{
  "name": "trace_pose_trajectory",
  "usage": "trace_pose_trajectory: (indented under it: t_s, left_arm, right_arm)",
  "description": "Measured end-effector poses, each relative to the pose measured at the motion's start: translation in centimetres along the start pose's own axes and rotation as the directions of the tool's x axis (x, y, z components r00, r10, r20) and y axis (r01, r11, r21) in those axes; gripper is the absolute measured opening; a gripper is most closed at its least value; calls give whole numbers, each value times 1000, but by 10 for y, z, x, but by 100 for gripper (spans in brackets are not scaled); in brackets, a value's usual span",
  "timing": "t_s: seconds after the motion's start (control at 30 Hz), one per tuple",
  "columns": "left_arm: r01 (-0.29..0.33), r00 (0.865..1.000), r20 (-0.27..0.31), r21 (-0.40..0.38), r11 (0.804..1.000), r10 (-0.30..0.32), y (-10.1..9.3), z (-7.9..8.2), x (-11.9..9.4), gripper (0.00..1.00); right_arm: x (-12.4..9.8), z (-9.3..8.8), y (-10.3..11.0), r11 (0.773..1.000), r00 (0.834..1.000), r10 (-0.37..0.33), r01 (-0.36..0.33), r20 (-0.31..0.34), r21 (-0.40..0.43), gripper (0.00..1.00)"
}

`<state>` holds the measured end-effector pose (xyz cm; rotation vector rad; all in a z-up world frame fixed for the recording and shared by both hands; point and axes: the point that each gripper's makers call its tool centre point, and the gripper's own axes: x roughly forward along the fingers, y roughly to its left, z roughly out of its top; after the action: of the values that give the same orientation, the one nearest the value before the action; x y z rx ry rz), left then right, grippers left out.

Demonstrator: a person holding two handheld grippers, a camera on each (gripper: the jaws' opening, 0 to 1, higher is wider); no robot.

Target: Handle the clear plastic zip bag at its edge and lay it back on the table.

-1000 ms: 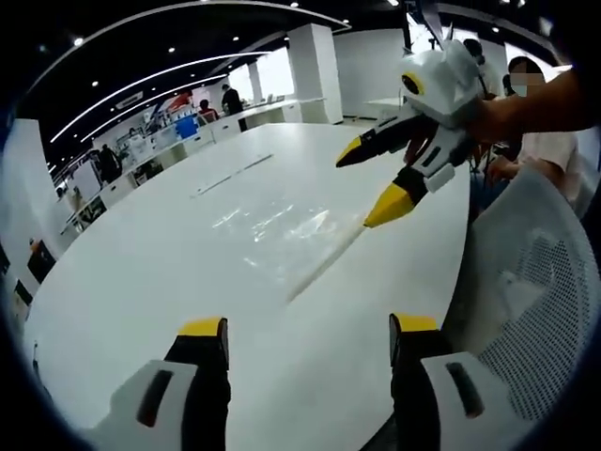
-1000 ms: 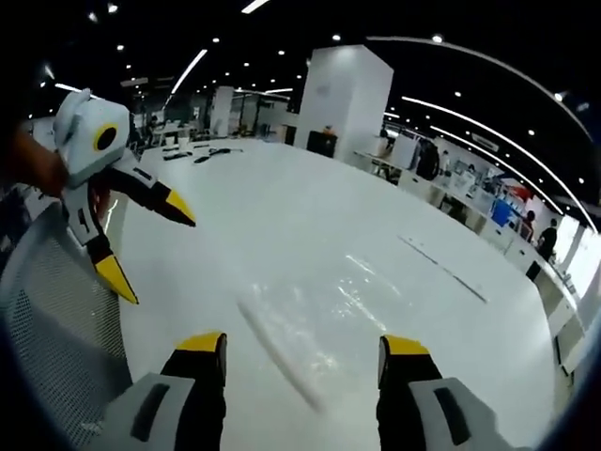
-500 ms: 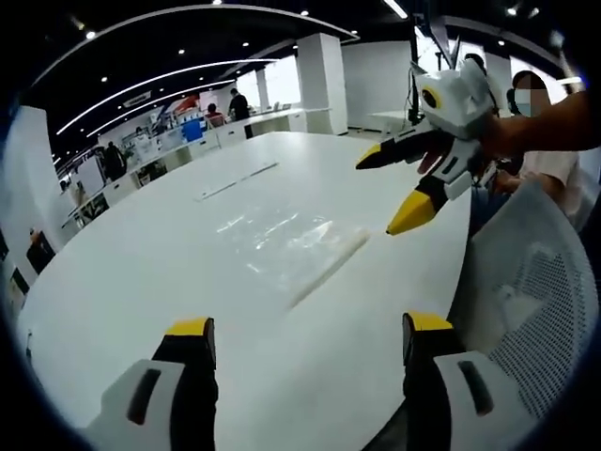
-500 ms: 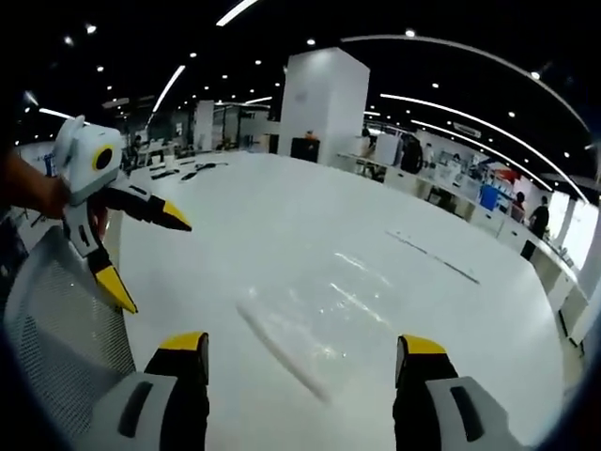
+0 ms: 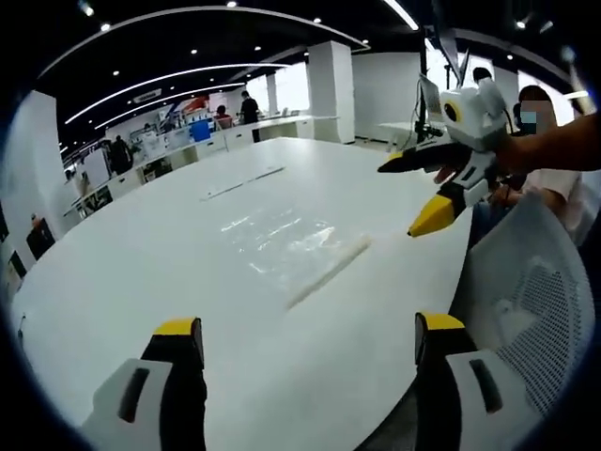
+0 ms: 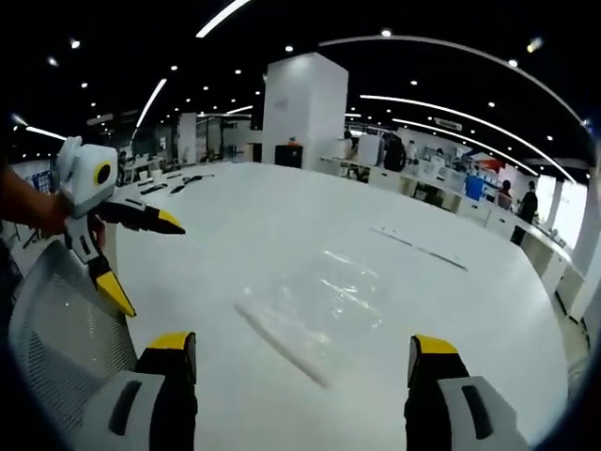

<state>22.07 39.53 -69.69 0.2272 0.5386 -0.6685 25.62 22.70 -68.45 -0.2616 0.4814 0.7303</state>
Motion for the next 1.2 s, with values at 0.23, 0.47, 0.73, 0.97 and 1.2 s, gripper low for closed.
trace_pose_trajectory:
  t_s: [0.23,0.47,0.73,0.97,1.2]
  left_arm:
    - [-12,1000,24,-39,999,13,2,-1,-7,99]
    - [-20,999,37,-39,999,21,0,-3,-16,99]
    - [-19,999,50,-32,999,20,-9,-2,-21,99]
    - [-24,999,48,-34,999,25,-13,-5,-21,99]
    - [-27,998,55,-50,998,30,-12,-6,-23,98]
  right_arm:
    - [-13,0,8,999,1000,-1,0,19,37,100]
    - [-24,4,11,998,998,-27,23,59,61,100]
    - [-31,1,10,996,996,-50,43,80,84,100]
    - [-34,-3,8,994,994,-64,55,84,96,100]
    - [-38,-2,10,991,992,-80,69,95,114,100]
